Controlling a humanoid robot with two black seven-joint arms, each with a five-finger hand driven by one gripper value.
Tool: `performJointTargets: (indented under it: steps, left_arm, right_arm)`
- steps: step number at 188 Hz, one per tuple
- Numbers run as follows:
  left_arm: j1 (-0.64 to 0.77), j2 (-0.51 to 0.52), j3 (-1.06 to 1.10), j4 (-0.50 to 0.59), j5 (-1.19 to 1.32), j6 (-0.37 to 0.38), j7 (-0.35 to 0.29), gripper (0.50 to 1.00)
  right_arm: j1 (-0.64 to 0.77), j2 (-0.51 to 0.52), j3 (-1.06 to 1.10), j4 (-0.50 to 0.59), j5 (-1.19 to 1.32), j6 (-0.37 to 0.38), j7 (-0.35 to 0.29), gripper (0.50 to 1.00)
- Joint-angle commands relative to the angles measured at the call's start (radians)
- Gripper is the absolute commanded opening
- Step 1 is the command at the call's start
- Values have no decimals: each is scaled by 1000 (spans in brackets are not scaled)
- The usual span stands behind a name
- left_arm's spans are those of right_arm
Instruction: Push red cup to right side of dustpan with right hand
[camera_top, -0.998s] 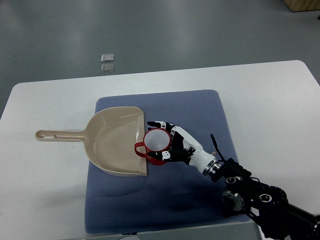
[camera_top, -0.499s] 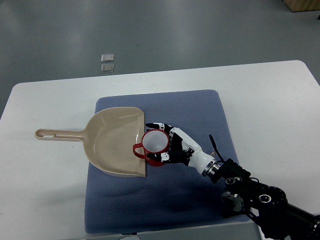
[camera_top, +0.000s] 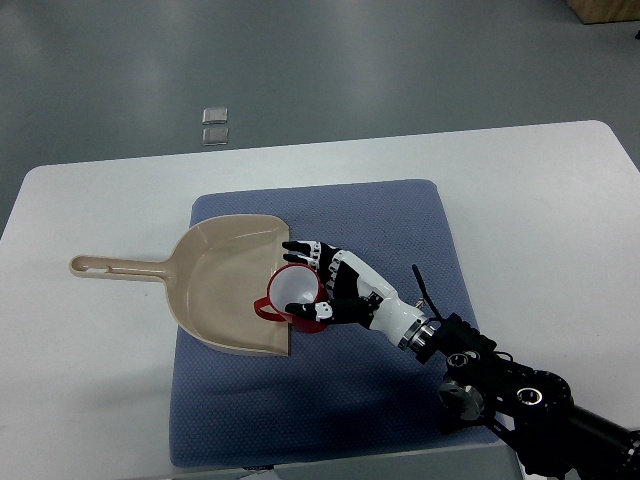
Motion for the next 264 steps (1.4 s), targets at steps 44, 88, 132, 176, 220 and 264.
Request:
performJointTargets:
  steps: [44,88,132,176,220,264]
  left_arm:
    - [0,0,1,0,0,0,0,1000]
    - [0,0,1,0,0,0,0,1000]
    - [0,0,1,0,0,0,0,1000]
    - [0,0,1,0,0,0,0,1000]
    - [0,0,1,0,0,0,0,1000]
    - [0,0,-1,0,0,0,-1,1000]
  right_arm:
    - [-5,0,5,-1,3,2,0,924]
    - [-1,-37,13,-4,16,23,0,924]
    - [-1,-63,19,-13,22,34,0,924]
    - [22,-110,19,-15,85,35,0,924]
    - [35,-140,17,-15,109,37,0,924]
    - [41,-160,20,-19,126,34,0,924]
